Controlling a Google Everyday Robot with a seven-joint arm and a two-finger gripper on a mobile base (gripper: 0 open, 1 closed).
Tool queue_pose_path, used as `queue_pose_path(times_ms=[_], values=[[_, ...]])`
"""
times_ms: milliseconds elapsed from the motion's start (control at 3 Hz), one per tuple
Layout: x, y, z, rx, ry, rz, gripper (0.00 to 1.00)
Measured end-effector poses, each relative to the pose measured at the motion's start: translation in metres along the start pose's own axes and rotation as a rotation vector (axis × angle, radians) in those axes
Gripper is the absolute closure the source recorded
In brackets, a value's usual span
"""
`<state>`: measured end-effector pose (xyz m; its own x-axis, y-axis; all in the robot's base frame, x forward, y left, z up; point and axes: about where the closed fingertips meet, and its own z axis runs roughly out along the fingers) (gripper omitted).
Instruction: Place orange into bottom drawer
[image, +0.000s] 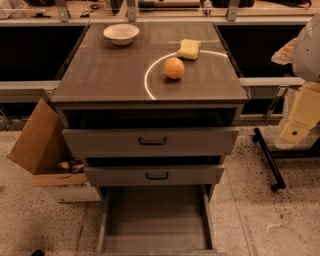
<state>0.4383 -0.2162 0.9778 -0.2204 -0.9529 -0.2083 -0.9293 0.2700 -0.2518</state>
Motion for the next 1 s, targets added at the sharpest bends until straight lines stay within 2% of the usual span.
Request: queue_pose_path(times_ms=[333, 667, 1000], values=[[-0.001, -0.004, 0.002, 0.002, -0.019, 0.009, 0.00], [-0.008, -0.026, 0.017, 0.007, -0.125, 0.057, 0.00], [-0.025, -0.054, 0.054, -0.021, -0.267, 0.127, 0.00]])
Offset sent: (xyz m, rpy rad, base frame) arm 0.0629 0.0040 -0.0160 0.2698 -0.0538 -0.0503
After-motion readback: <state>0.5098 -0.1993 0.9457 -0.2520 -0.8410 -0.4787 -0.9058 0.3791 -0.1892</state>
